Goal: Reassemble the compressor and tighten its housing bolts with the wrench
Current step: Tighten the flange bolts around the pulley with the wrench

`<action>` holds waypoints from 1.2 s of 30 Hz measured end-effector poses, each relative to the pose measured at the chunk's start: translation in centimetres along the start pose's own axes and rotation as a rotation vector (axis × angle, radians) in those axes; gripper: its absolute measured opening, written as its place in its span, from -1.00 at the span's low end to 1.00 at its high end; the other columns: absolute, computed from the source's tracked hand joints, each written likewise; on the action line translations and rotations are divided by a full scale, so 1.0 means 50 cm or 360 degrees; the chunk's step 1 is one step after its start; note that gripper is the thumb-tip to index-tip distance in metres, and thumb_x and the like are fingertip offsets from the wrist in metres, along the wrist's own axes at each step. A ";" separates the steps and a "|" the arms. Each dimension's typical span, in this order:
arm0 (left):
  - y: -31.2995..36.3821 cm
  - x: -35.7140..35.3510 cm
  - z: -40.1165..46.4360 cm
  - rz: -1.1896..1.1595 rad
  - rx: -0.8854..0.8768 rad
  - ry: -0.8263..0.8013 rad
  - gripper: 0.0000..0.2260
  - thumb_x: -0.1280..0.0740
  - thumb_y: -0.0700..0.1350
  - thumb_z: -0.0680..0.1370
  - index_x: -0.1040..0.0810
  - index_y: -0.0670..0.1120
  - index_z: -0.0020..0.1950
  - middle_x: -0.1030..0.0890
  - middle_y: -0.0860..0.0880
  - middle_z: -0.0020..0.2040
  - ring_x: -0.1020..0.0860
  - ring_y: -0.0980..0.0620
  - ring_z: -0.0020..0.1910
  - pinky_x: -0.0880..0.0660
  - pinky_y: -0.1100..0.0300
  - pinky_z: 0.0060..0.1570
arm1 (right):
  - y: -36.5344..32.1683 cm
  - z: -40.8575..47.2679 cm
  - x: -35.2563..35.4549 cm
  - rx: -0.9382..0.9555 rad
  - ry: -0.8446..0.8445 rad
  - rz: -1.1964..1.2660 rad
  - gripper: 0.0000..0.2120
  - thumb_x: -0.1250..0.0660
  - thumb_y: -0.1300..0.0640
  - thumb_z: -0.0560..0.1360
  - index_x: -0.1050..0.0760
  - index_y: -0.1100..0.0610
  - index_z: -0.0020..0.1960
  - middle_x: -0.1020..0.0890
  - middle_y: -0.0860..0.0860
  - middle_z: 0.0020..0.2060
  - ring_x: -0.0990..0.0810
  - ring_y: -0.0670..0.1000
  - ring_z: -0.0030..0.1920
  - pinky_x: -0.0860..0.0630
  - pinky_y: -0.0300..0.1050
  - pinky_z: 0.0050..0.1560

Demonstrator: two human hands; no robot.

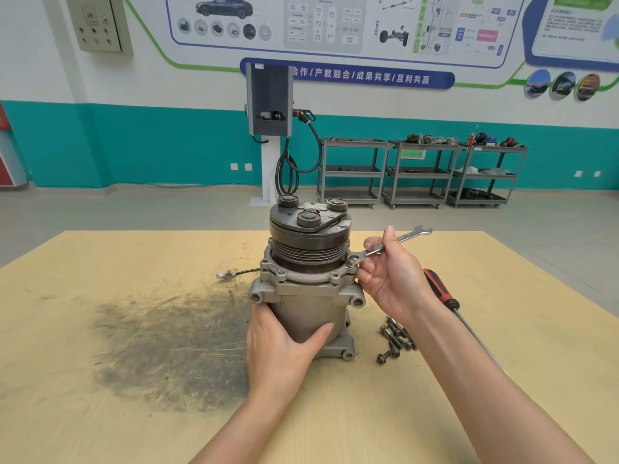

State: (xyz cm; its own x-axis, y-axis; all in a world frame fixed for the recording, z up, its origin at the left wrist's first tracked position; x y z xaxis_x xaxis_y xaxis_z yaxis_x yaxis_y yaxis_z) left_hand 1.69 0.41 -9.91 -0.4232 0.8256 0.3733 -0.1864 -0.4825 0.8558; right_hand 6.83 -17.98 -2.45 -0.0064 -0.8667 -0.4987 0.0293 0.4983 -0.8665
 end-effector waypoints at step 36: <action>-0.005 -0.002 0.003 0.0040 0.0026 0.0012 -0.16 -0.56 0.25 0.23 -0.28 -0.06 0.35 -0.47 0.01 0.24 -0.45 -0.11 0.29 -0.42 -0.01 0.23 | -0.047 -0.071 0.004 0.0945 0.0277 -0.0592 -0.54 0.05 -0.10 0.68 -0.41 0.14 -0.19 -0.46 -0.02 -0.56 -0.38 -0.08 -0.55 -0.31 -0.28 -0.53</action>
State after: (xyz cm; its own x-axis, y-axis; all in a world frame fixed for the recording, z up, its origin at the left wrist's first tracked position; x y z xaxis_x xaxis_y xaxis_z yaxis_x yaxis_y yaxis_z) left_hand 1.91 0.47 -10.12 -0.4340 0.8111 0.3922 -0.1613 -0.4982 0.8519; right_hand 3.20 -19.25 -0.59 -0.2795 -0.9365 -0.2119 0.5320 0.0327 -0.8461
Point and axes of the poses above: each hand's wrist, its own z-axis towards the middle knuckle, its own x-axis out of the back of the hand, y = z × x, the point moved 7 cm from there along z, towards the middle knuckle
